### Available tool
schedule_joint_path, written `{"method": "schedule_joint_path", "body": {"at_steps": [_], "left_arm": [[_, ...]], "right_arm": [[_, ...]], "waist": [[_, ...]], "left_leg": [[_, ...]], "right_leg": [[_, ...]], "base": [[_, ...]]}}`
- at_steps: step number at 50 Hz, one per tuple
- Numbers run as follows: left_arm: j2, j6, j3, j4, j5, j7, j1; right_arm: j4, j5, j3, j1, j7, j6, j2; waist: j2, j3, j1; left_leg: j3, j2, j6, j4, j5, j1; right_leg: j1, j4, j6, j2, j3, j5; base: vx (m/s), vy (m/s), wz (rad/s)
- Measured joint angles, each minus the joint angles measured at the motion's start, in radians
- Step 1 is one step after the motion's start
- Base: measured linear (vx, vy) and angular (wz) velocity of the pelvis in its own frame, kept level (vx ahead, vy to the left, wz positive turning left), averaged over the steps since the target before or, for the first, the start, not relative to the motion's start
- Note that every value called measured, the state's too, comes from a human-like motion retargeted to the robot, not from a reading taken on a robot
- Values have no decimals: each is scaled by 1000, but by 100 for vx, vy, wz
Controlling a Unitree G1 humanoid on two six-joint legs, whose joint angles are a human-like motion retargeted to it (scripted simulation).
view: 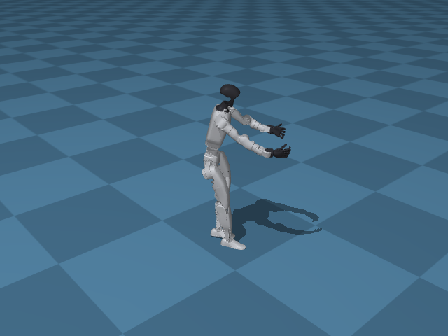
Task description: Dance
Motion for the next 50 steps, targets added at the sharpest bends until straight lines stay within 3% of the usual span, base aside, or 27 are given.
{"method": "schedule_joint_path", "body": {"at_steps": [3, 10, 15, 23, 27, 32, 43, 47, 50], "left_arm": [[10, 5, -5, -4, 8, -5, 0], [17, -3, -15, -9, 28, -5, 6], [22, -5, -13, -9, 22, -7, 7], [42, 0, -16, -13, 29, -11, -3], [51, 4, -16, -11, 33, -15, -4], [52, 6, -15, -9, 30, -21, -8], [29, 5, -5, -13, 48, -28, -14], [4, 4, -1, -7, 52, -34, -7], [-2, 9, -2, -1, 50, -47, 14]], "right_arm": [[0, 9, -2, -1, -2, -4, 9], [5, 38, -6, 11, 7, -3, 14], [-3, 24, -2, 9, 5, 4, 16], [-11, 17, -3, -1, -6, 3, 34], [-9, 20, -4, -2, -8, 1, 43], [-6, 26, -8, -6, -3, 3, 41], [-9, 43, -15, 8, 7, -7, 23], [-14, 55, -9, 34, 17, -10, 2], [-14, 59, -6, 59, 22, -13, 7]], "waist": [[4, -5, 6], [49, -46, 27], [67, -66, 26], [64, -82, 18], [33, -73, 11], [11, -46, -16], [16, -6, -2], [30, -9, -6], [15, -27, -14]], "left_leg": [[13, 17, -7, 29, -11, -38], [37, 135, -63, 109, -37, -127], [15, 175, -58, 94, 2, -154], [17, 209, -60, -1, 88, -156], [23, 189, -59, -42, 131, -157], [9, 166, -60, -86, 195, -154], [-42, 181, -75, -66, 350, -234], [-73, 166, -87, 44, 355, -305], [-64, 136, -4, 230, 262, -379]], "right_leg": [[-42, 89, -13, 14, -30, -100], [-112, 507, -91, 56, -71, -137], [-69, 659, -69, 84, -39, -120], [142, 436, 51, 91, -32, -74], [242, 234, 106, 90, -22, -160], [283, 108, 122, 93, -16, -240], [247, 93, 75, 124, -46, -239], [224, 116, 63, 127, -89, -248], [196, 133, 54, 99, -108, -253]], "base": [[-3, 30, -36], [0, 16, -29], [-3, 2, -5], [-9, 0, -1], [-14, 2, 11], [-21, 6, 38], [-21, 13, 15], [-10, 16, 49], [-5, 22, 38]]}}
